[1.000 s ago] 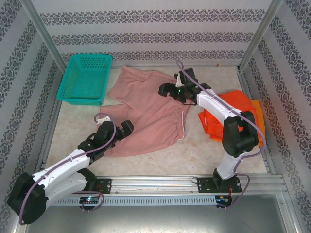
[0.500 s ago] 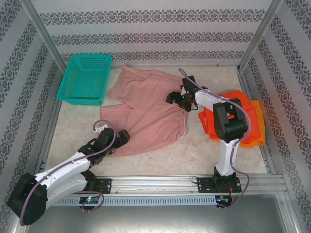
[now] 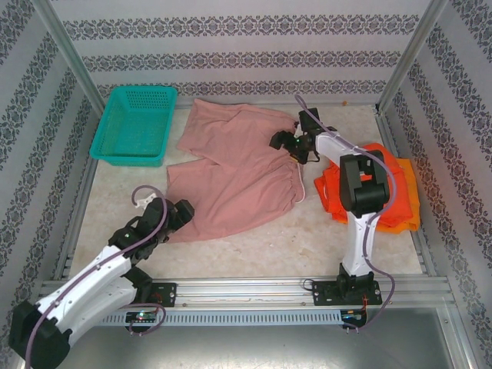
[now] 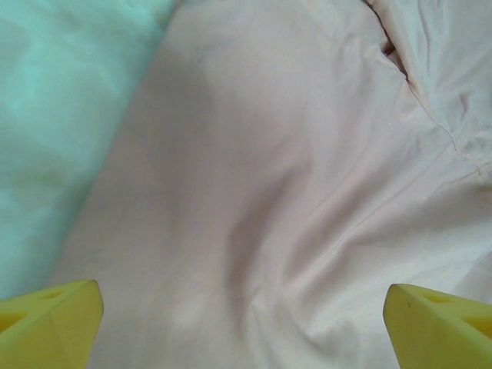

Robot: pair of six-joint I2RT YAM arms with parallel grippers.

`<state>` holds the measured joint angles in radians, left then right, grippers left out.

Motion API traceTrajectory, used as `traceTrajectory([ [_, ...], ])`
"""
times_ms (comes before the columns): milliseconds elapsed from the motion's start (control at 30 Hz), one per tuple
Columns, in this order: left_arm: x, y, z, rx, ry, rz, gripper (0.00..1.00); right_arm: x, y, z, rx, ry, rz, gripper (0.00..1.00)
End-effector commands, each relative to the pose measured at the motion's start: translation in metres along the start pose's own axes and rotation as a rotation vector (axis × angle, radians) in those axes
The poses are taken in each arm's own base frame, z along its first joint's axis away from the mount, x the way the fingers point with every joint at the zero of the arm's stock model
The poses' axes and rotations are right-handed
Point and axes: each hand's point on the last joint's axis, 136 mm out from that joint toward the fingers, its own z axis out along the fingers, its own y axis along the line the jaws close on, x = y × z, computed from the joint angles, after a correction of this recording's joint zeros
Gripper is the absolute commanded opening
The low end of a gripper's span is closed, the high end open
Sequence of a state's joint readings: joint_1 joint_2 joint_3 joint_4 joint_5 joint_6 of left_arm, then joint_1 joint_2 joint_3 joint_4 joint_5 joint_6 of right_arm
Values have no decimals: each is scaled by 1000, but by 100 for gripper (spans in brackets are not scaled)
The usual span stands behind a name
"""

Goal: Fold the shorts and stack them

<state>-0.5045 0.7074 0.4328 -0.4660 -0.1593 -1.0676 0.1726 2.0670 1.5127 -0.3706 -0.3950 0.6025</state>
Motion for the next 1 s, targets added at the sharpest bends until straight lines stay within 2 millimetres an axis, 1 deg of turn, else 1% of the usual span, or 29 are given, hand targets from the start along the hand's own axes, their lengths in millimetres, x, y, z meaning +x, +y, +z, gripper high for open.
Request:
traceTrajectory([
  [0,13,45,-15,-166,49,-59,91,-11,48,-67,-106,-125,-88,91],
  [67,23,56,-18,-200,85,-83,89,-7,59,-93,-132,-177,-140,92],
  [133,33,69,-18,-246,120,-111,84,-1,68,-120,-150,-234,-184,93],
  [167,37,74,-18,-265,129,-121,82,2,72,-131,-165,-257,-202,93],
  [200,40,79,-17,-280,136,-131,80,7,73,-141,-175,-275,-216,96],
  [233,43,82,-15,-289,138,-140,78,12,75,-150,-186,-291,-230,97],
  [300,45,82,-9,-271,142,-148,75,21,73,-163,-190,-308,-242,98],
  [367,46,77,-2,-239,135,-158,70,29,73,-174,-201,-320,-256,98],
  [467,47,74,7,-225,131,-168,61,40,68,-184,-202,-330,-270,98],
  [533,47,73,11,-227,133,-170,55,44,63,-190,-195,-346,-275,98],
  [633,45,69,17,-219,125,-163,50,49,58,-194,-192,-356,-275,98],
  [733,41,62,21,-198,114,-155,44,54,55,-193,-192,-345,-277,97],
  [800,40,58,25,-188,112,-151,42,58,53,-189,-193,-330,-281,97],
  [900,40,55,29,-184,117,-148,34,64,49,-185,-194,-312,-296,97],
  [967,41,52,33,-175,123,-147,25,68,50,-183,-201,-297,-315,97],
])
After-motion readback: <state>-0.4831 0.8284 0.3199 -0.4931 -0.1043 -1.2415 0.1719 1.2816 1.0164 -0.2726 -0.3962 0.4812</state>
